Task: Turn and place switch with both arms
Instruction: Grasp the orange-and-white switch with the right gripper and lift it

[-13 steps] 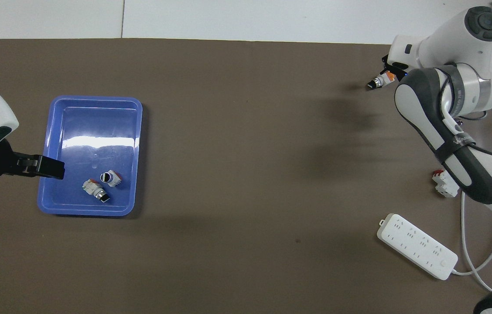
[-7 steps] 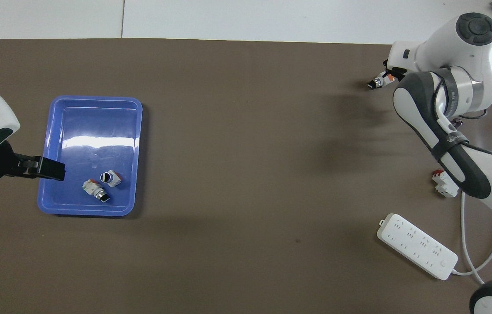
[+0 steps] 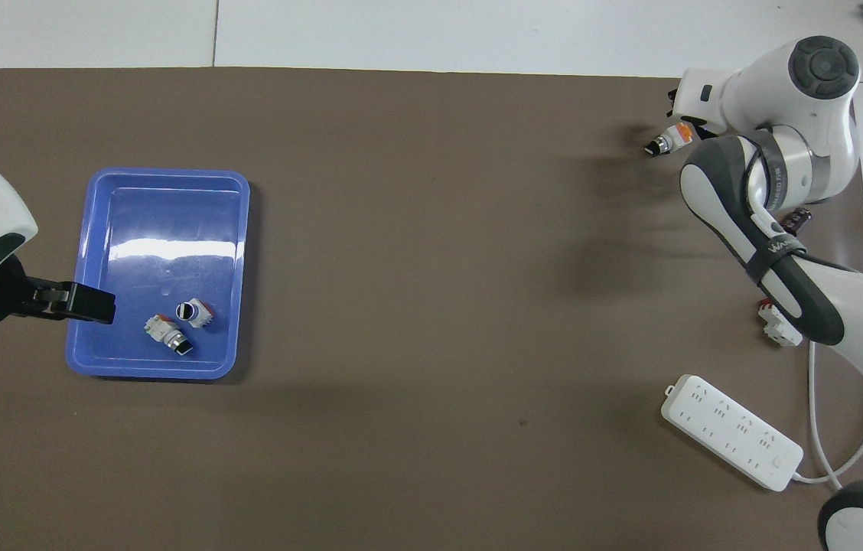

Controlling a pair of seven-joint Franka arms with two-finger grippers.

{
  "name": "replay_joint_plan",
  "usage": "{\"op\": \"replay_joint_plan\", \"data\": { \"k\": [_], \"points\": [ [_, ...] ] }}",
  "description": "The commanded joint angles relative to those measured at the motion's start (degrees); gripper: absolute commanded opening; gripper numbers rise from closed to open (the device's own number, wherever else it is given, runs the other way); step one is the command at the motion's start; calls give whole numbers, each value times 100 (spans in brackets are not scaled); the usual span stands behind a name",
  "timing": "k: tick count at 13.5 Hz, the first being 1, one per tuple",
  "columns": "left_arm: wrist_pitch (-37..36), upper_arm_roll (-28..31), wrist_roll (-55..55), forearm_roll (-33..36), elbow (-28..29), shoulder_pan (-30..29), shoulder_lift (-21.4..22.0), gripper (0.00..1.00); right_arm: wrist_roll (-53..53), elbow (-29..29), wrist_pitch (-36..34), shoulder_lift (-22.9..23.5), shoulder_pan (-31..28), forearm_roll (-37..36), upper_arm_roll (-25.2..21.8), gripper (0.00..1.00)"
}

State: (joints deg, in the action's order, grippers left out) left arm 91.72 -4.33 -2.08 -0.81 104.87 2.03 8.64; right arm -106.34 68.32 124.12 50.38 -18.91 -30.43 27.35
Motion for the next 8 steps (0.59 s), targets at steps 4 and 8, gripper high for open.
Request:
{"op": "replay_joint_plan", "data": {
  "k": [4,8],
  "points": [
    [293,29,-64,73,385,8,269,100,209,58,376,183,-139,-139,156,98],
    [311,38,-38,73,394,16,278,100,542,58,280,157,-130,63,148,34]
  ]
}}
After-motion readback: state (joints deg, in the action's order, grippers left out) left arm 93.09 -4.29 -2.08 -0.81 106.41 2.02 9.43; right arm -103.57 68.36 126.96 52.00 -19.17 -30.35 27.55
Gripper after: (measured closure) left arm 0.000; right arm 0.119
